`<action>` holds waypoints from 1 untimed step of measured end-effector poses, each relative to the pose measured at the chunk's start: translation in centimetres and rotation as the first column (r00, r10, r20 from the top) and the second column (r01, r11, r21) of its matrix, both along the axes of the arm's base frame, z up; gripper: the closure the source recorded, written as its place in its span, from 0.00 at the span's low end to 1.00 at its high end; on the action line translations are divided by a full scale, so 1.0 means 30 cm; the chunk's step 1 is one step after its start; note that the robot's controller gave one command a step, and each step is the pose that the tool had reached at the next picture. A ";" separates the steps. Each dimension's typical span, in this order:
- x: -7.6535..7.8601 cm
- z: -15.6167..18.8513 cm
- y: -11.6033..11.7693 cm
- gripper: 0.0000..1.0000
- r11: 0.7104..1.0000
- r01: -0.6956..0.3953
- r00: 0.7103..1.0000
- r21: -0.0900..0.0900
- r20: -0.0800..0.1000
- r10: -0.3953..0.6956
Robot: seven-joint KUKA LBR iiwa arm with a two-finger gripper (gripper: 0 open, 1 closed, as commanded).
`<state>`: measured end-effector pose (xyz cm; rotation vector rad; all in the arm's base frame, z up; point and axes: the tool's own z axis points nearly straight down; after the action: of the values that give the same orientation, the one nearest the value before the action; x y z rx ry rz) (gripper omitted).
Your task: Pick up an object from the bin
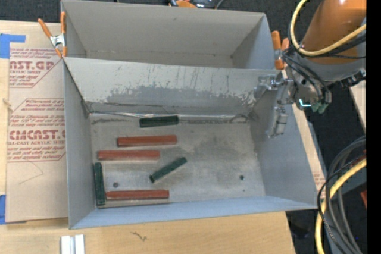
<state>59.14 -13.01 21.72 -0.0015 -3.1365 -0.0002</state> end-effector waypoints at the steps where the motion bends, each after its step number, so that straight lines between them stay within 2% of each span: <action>1: -0.092 -0.462 0.380 0.00 0.997 0.083 0.997 0.004 -0.003 -0.083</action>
Offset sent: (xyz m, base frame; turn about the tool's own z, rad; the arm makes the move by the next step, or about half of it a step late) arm -0.0251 0.1084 -0.1335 0.0888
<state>56.37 -1.61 7.86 -0.1316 -3.1310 -0.0067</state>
